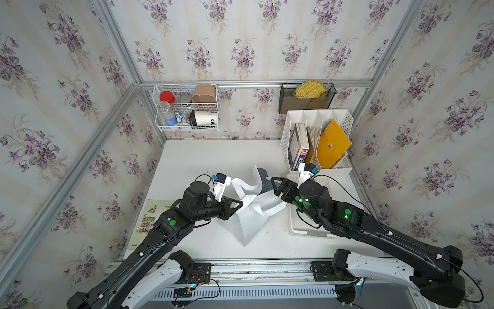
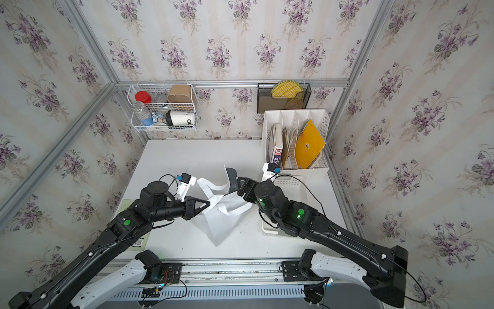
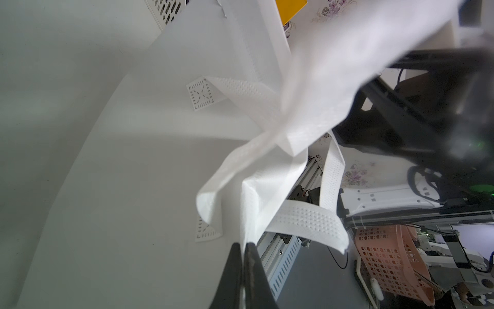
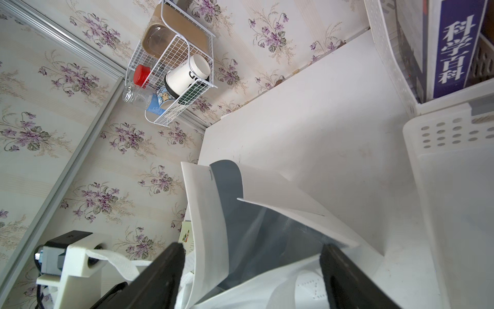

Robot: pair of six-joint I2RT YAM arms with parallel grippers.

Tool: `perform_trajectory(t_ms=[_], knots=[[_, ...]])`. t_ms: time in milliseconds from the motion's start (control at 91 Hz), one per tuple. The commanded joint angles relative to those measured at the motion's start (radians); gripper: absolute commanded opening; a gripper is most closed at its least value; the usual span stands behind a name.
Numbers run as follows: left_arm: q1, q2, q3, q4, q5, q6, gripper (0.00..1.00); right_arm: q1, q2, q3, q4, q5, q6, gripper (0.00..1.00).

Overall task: Place the ice pack in the delivery bag
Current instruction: Seal the delivery bag at the center of the board.

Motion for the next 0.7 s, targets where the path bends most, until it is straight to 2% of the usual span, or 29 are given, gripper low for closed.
perform_trajectory(t_ms=[0,209,352,550,693], knots=[[0.0,-0.004,0.008,-0.01,0.008,0.022,0.0,-0.01,-0.003,0.014,-0.065,-0.011,-0.042,0.85],[0.001,-0.034,0.0,-0.028,-0.063,0.018,0.0,-0.02,-0.025,0.023,-0.006,-0.089,-0.154,0.85],[0.0,-0.086,-0.003,-0.044,-0.139,0.027,0.0,-0.021,0.009,0.073,-0.074,-0.087,-0.2,0.82],[0.001,-0.074,0.001,-0.037,-0.094,0.033,0.0,-0.006,0.056,0.077,-0.085,-0.209,-0.254,0.76],[0.002,-0.072,-0.002,-0.041,-0.09,0.039,0.0,0.042,0.075,0.046,-0.136,-0.152,-0.226,0.72]])
